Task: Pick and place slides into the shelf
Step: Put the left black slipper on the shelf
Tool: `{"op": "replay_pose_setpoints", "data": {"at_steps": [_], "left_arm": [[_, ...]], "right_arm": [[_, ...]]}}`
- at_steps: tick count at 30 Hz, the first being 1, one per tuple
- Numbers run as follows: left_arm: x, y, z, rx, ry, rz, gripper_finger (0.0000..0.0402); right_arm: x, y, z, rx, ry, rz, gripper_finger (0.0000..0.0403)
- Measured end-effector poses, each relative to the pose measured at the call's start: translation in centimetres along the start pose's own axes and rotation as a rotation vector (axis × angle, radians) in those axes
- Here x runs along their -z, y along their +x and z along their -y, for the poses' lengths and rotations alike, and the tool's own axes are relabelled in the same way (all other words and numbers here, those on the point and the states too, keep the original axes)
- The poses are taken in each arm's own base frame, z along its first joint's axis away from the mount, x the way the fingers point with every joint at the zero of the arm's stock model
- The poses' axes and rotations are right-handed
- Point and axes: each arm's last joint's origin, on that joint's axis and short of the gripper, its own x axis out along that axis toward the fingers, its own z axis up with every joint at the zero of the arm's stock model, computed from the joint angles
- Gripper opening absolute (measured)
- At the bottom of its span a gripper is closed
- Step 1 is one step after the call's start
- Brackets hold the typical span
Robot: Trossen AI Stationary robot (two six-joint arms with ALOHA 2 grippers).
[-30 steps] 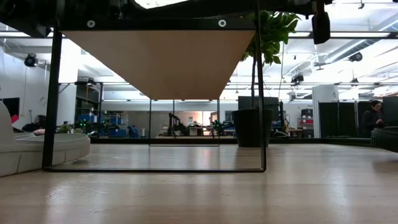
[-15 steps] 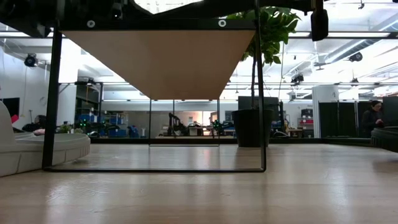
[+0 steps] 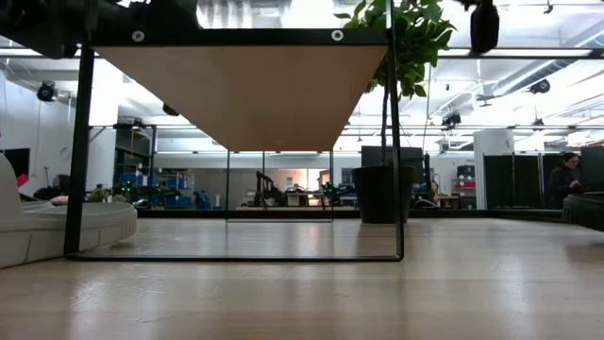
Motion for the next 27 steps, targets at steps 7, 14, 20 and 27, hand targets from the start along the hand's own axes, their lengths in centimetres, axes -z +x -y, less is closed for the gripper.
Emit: {"op": "replay_pose_setpoints", "data": {"at_steps": [7, 14, 20, 27], "left_arm": [[0.4, -0.1, -0.3, -0.043, -0.004, -0.143, 0.0220], [0.7, -0.4, -0.9, -0.071, 0.004, -0.222, 0.0219], [1.2, -0.8, -1.9, -0.107, 0.008, -0.314, 0.0219], [1.0, -1.3, -5.3, -0.222, -0.154, -0.260, 0.0219]], "right_arm": [[-0.4, 0.1, -0.2, -0.011, 0.002, 0.028, 0.0041], [-0.3, 0.0, -0.2, -0.019, 0.019, 0.024, 0.0041], [-0.3, 0.1, -0.2, -0.011, 0.075, 0.025, 0.0041], [0.2, 0.2, -0.1, -0.022, 0.131, -0.014, 0.0041]]}}
